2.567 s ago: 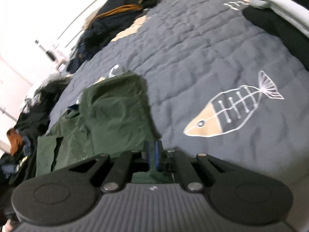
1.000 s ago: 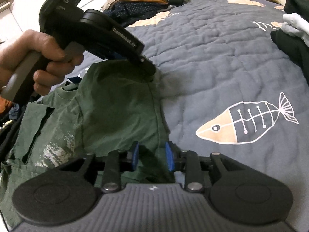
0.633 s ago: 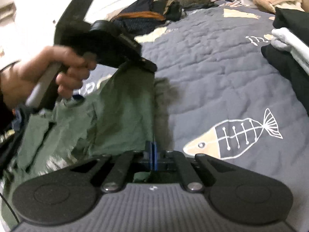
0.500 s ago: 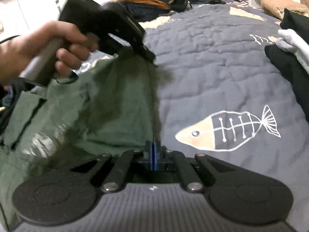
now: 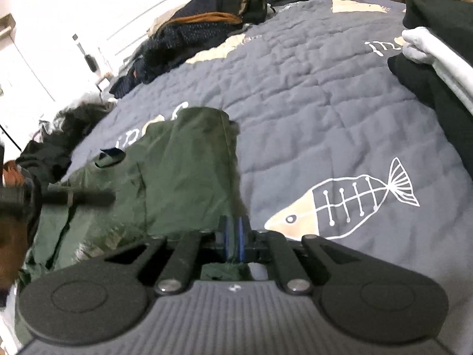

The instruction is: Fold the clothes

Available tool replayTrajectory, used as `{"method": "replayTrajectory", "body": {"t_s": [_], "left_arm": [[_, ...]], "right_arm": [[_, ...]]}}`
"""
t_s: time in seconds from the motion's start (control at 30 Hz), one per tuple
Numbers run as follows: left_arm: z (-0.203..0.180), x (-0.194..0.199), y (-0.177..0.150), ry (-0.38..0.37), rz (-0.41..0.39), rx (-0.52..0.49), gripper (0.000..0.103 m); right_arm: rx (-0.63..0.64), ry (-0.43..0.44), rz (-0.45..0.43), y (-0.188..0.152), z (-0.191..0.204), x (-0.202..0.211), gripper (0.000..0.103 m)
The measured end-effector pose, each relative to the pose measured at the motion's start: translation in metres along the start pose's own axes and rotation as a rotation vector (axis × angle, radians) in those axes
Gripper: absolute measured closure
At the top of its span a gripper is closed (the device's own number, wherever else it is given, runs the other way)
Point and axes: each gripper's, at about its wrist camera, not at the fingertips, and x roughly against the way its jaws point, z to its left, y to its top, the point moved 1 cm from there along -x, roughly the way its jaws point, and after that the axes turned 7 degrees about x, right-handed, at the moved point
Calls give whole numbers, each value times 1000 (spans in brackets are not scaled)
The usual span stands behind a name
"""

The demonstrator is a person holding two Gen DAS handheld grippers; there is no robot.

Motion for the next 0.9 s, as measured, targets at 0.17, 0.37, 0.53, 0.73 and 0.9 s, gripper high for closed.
{"method": "replayTrajectory", "body": {"t_s": [0.17, 0.37, 0.53, 0.73, 0.9], "left_arm": [[15, -10, -18, -19, 32, 63, 65], [15, -22, -31, -11, -6, 64, 89], [13, -12, -51, 1, -6, -5, 99], [33, -3, -68, 17, 25, 81, 98], [53, 11, -64, -123, -65, 310, 93]], "right_arm": [[-5, 19, -10, 2, 3, -2, 97], [-14, 17, -3, 2, 4, -3, 92], [-21, 23, 3, 1, 4, -3, 91], [-4, 47, 27, 0, 12, -7, 90], [-7, 56, 24, 0, 15, -7, 90]]}}
